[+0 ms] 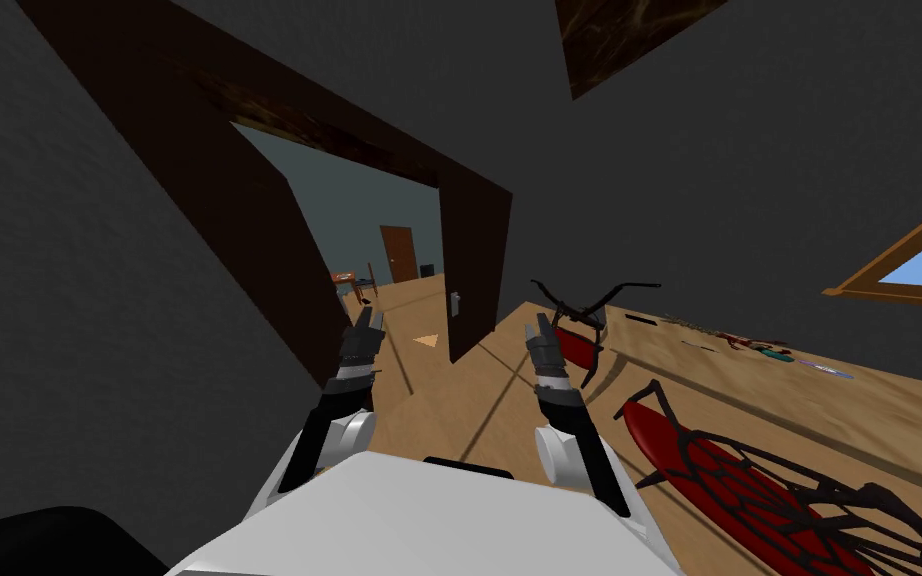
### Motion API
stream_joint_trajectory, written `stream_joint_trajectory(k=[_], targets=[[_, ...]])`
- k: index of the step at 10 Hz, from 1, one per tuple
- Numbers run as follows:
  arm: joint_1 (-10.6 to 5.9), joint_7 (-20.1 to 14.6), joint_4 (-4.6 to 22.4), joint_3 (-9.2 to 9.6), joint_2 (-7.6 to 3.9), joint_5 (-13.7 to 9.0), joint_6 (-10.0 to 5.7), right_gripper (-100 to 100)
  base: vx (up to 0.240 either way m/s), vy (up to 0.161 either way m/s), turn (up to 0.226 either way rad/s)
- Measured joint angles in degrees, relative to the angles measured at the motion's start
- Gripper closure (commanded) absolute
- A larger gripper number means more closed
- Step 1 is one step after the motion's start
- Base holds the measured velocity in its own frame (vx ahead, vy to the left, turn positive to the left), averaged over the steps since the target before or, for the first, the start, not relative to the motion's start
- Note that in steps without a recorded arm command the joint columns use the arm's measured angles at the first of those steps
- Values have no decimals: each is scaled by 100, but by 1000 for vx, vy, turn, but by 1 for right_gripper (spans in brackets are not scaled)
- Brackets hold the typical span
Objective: Push the door open
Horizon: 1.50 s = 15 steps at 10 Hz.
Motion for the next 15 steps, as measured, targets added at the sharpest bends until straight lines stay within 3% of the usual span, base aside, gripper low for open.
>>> stream_joint_trajectory(k=[3, 8, 14, 15], targets=[[-278, -111, 336, 317, -60, -40, 69, -100, 133, -6, -59], [-645, -329, 953, 848, -217, -136, 29, -100, 120, -18, -56], [-1071, -473, 1605, 1460, -225, -175, 41, -100, 107, -12, -57], [-1186, -534, 1731, 1588, -279, -209, 72, -100, 134, 2, -70]])
